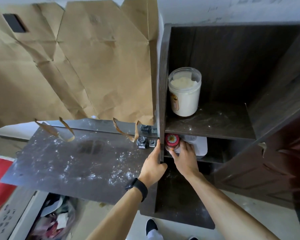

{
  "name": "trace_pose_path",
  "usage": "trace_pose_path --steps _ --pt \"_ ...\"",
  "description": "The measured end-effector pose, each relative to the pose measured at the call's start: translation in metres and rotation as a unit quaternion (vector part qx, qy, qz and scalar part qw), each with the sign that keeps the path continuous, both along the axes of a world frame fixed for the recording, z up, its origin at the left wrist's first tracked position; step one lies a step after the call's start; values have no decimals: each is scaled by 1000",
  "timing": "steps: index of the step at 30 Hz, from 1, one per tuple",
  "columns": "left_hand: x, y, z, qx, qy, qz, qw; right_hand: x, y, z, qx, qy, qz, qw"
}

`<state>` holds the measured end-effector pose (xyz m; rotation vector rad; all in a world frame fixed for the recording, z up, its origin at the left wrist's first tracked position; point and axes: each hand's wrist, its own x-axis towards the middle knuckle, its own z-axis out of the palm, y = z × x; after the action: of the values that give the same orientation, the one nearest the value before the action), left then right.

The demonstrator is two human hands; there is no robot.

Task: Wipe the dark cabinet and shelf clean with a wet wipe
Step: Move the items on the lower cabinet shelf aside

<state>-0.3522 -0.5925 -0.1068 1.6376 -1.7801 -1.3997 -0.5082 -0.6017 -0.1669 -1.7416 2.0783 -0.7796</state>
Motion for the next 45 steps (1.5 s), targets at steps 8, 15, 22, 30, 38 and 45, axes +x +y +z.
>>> trace_pose_path --steps 8,15,22,30,38,45 --pt "17 16 -22 -43 -64 29 997 -15 53 9 -6 -28 41 999" --pt "74 43 -72 6 -163 36 986 0 111 -22 107 -9 135 985" --pt "103 -10 -112 9 -168 25 985 69 91 -67 248 117 211 938" --pt "102 -97 -134 -27 -131 35 990 108 94 -105 305 177 199 914" --pt "68 -123 -151 14 -162 148 976 114 97 -106 309 147 172 924" --pt "71 -123 -150 -11 -201 132 971 115 95 -101 300 137 168 929"
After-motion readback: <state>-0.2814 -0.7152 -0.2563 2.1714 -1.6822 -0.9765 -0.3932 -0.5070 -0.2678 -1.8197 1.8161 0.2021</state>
